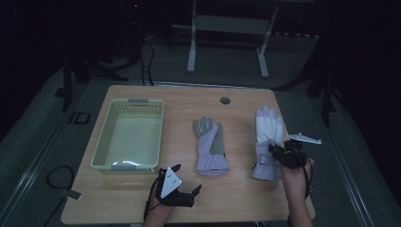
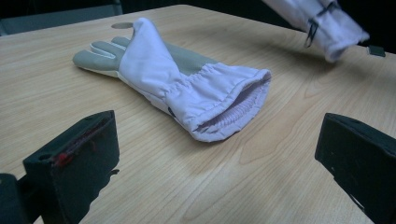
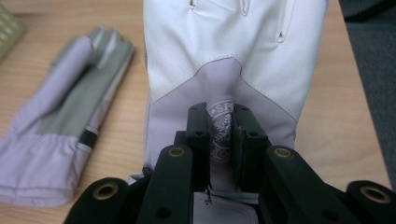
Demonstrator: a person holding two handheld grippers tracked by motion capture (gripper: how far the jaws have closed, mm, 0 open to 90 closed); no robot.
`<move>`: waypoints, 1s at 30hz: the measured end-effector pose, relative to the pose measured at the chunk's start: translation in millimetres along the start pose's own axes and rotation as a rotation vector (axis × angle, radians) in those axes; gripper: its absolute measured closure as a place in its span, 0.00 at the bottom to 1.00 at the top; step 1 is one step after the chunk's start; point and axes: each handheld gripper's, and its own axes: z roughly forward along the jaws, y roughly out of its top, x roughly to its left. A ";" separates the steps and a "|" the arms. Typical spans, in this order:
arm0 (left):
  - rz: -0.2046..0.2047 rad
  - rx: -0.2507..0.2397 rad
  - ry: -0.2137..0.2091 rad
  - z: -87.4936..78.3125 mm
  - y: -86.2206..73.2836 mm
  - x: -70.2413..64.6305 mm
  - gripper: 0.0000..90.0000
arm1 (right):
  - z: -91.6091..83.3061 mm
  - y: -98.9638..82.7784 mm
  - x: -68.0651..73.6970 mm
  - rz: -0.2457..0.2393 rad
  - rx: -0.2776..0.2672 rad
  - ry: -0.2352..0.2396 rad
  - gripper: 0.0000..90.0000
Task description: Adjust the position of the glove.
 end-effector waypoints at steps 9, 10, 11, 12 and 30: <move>0.005 0.001 0.005 0.2 0.1 -0.6 0.00 | 31.3 -11.8 -2.5 0.006 0.060 -0.013 0.87; 0.008 0.002 0.005 0.1 0.1 -0.7 0.00 | 35.4 -12.4 -3.0 0.008 0.069 -0.017 0.87; 0.008 0.001 0.004 0.2 0.1 -0.8 0.00 | 39.4 -13.1 -3.7 0.009 0.075 -0.020 0.86; 0.008 0.001 0.004 0.2 0.1 -0.9 0.00 | 43.7 -13.5 -3.8 0.010 0.082 -0.023 0.86; 0.014 0.007 0.001 0.9 0.4 -1.6 0.00 | 65.7 -16.8 -15.1 0.009 0.139 0.017 0.59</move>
